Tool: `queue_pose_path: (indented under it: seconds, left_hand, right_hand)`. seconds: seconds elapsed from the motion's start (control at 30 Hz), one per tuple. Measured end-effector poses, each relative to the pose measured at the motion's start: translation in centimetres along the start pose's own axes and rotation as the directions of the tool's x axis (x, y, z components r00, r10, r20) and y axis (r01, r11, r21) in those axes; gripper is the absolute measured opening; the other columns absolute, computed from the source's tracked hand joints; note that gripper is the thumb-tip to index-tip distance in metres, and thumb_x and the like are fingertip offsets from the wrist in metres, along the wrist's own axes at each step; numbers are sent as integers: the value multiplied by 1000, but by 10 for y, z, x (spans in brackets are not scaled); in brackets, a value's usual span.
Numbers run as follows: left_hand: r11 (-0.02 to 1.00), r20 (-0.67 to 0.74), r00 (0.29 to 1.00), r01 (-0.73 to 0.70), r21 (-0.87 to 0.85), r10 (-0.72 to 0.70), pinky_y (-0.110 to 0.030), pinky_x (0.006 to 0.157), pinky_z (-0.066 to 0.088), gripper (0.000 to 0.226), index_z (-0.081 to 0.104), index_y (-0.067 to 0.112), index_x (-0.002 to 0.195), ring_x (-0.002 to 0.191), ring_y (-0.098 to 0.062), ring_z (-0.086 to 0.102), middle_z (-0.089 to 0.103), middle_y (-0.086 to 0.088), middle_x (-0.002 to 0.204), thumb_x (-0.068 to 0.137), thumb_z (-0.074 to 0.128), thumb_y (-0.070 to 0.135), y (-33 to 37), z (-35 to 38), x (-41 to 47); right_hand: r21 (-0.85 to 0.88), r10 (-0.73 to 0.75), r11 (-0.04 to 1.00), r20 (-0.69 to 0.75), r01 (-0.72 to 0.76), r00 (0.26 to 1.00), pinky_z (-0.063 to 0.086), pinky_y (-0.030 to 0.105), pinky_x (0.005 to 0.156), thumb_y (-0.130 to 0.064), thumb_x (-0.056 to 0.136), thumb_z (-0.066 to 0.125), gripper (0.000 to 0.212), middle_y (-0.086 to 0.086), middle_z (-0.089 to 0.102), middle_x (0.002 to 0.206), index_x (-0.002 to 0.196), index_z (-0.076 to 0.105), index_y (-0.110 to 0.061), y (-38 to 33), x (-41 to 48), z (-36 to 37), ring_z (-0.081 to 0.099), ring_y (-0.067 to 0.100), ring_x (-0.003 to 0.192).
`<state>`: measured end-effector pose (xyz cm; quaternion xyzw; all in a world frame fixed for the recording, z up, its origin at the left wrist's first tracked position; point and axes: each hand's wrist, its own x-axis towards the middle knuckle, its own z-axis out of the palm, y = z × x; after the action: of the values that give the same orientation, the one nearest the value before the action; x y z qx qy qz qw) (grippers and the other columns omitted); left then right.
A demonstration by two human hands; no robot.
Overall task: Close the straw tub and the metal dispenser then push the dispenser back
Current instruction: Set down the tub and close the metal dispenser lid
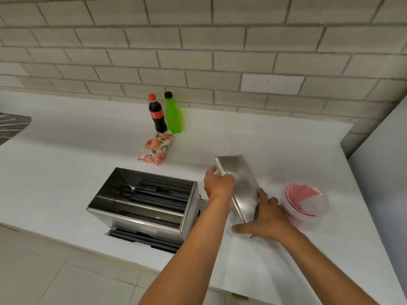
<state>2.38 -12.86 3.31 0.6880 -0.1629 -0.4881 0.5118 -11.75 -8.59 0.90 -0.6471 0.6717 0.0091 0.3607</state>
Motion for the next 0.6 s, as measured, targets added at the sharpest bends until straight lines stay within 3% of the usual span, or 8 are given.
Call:
queue_pose_path:
  seconds: [0.1,0.17,0.27,0.33,0.37,0.43,0.5,0.6]
  left_hand:
    - [998,3,998,-62,-33,63,-30,78,61,58,58,22,141,94,-20,73,75,-7,117,88,59,-2,12,1,-7]
    - [991,-9,992,-127,-44,127,-36,82,64,58,60,25,140,92,-18,75,76,-2,110,88,60,-1,23,-1,-15]
    - [970,-24,972,-233,-73,232,-30,76,64,60,57,31,141,88,-15,74,73,-1,111,90,63,0,42,-12,-28]
    - [952,-20,957,-289,-102,289,-14,58,56,65,55,33,143,80,-10,69,70,-3,111,90,63,-3,55,-24,-34]
    - [947,-11,953,-303,-103,304,-9,52,50,68,53,34,145,77,-8,67,68,-5,111,90,64,-5,60,-27,-37]
    - [938,-15,945,-327,-117,328,-4,48,45,75,48,37,149,77,-6,64,65,-9,111,90,66,-6,69,-40,-40]
    - [925,-29,936,-351,-144,351,-5,51,47,79,44,39,152,74,-5,61,65,-13,112,91,67,-7,78,-58,-43]
    - [903,-33,919,-392,-177,393,-29,86,60,87,40,46,152,86,-13,64,67,-17,114,89,68,-7,89,-88,-37]
  right_hand:
    - [55,-44,997,-12,45,999,52,40,107,-85,37,87,171,6,34,150,166,-13,-32,-2,-2,-3,46,28,140]
    - [106,-81,991,-57,86,995,49,40,110,-84,40,88,171,5,30,154,165,-16,-33,-7,-5,-5,43,29,143]
    - [185,-135,970,-131,158,982,51,44,110,-87,38,88,167,1,24,162,165,-7,-35,-20,-14,-13,46,27,143]
    - [260,-185,942,-128,213,974,58,38,95,-83,40,91,146,-6,36,152,157,14,-38,-29,-23,-22,65,16,119]
    - [325,-199,919,-103,222,974,58,30,86,-77,46,94,129,-10,45,141,148,24,-40,-30,-26,-28,68,7,105]
    - [467,-234,856,-29,220,972,53,20,77,-61,56,98,102,-19,56,126,131,31,-43,-37,-31,-37,63,-5,98]
    - [588,-244,786,15,188,970,53,18,76,-50,61,98,98,-18,61,126,133,34,-39,-42,-31,-42,63,-5,104]
    - [774,-159,627,16,89,987,61,29,87,-43,56,99,128,1,66,136,162,31,-22,-55,-26,-39,74,14,110]
